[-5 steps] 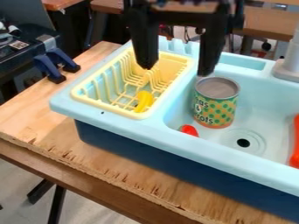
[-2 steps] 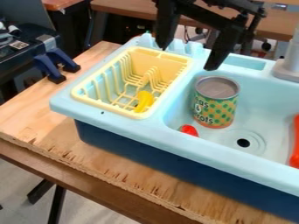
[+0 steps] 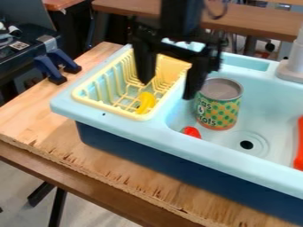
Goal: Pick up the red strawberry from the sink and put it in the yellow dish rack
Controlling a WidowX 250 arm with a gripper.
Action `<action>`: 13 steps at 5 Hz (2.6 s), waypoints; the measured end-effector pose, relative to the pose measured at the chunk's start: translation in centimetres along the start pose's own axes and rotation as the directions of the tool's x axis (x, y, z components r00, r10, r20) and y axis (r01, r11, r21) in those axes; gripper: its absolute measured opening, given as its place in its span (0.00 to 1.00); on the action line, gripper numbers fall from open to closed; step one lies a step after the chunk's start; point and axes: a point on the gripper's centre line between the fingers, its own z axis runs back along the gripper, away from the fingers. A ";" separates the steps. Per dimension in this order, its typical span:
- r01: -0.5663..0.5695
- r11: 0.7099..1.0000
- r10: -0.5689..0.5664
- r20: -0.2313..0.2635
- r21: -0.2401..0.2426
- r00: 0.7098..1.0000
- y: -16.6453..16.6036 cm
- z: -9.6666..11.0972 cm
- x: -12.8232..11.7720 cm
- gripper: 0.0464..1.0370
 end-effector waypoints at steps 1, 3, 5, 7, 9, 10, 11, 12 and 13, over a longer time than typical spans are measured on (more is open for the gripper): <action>0.006 0.999 -0.006 0.004 -0.045 1.000 0.1 -2.1 -0.2 0.96; 0.052 0.999 -0.052 0.042 0.004 0.998 -2.1 -2.3 1.1 0.96; 0.032 0.999 -0.033 0.054 0.008 0.998 -2.6 -3.2 2.5 0.96; 0.003 1.000 -0.002 0.060 -0.003 0.998 -1.9 -4.3 3.8 0.96; 0.054 0.997 -0.055 0.026 0.051 0.998 -3.5 -4.9 3.7 0.96; 0.075 0.995 -0.076 0.007 0.069 0.997 -4.3 -4.9 3.1 0.96; 0.059 0.996 -0.060 0.018 0.064 0.998 -4.1 -4.9 3.3 0.96; 0.041 0.997 -0.041 0.000 0.072 0.999 -3.2 -6.2 3.6 0.96; 0.042 0.996 -0.042 -0.001 0.074 0.999 -2.6 -6.7 3.9 0.96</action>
